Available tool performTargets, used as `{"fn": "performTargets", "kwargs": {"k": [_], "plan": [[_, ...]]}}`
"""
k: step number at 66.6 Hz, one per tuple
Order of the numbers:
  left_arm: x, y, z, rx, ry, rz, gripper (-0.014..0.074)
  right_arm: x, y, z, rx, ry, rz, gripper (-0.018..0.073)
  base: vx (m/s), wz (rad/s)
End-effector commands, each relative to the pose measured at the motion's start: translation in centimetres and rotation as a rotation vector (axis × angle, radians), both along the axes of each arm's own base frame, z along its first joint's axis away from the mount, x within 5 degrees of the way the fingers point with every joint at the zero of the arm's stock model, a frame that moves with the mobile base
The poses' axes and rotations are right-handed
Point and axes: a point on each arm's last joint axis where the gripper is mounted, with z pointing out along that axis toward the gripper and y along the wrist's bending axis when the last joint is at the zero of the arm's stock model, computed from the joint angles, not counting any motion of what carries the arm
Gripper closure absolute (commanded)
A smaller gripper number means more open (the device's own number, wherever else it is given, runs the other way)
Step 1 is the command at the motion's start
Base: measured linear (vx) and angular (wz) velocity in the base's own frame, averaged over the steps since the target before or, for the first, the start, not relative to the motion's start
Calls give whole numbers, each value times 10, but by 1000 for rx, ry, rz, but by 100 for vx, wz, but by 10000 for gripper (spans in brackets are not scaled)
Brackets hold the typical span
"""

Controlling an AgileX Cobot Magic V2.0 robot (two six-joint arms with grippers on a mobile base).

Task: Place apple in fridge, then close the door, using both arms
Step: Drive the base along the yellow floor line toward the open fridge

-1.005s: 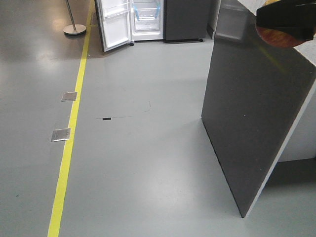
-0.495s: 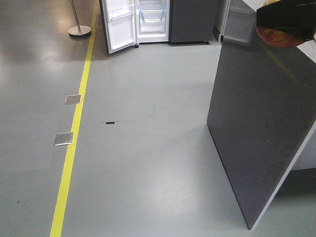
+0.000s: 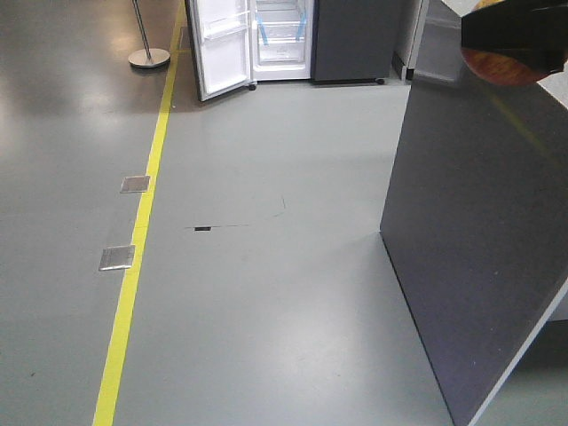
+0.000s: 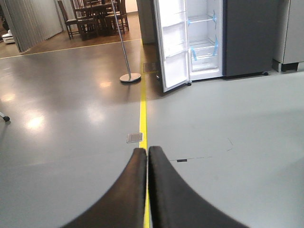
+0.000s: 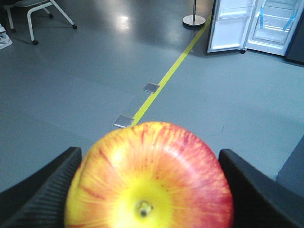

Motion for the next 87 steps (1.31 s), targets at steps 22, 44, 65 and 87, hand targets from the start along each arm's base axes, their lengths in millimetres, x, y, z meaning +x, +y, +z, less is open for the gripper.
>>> {"fn": "performTargets", "kwargs": {"k": [22,44,65,87], "plan": [[0,-2,1,-4,-63,-23,604,-8,-2,21,44,-113,-26,373,9,3],[0,-2,1,-4,-63,-23,604,-8,-2,21,44,-113,-26,373,9,2],[0,-2,1,-4,-63,-23,604,-8,-2,21,44,-113,-26,373,10,3],[0,-2,1,-4,-63,-23,604,-8,-2,21,44,-113,-26,373,12,3]]}}
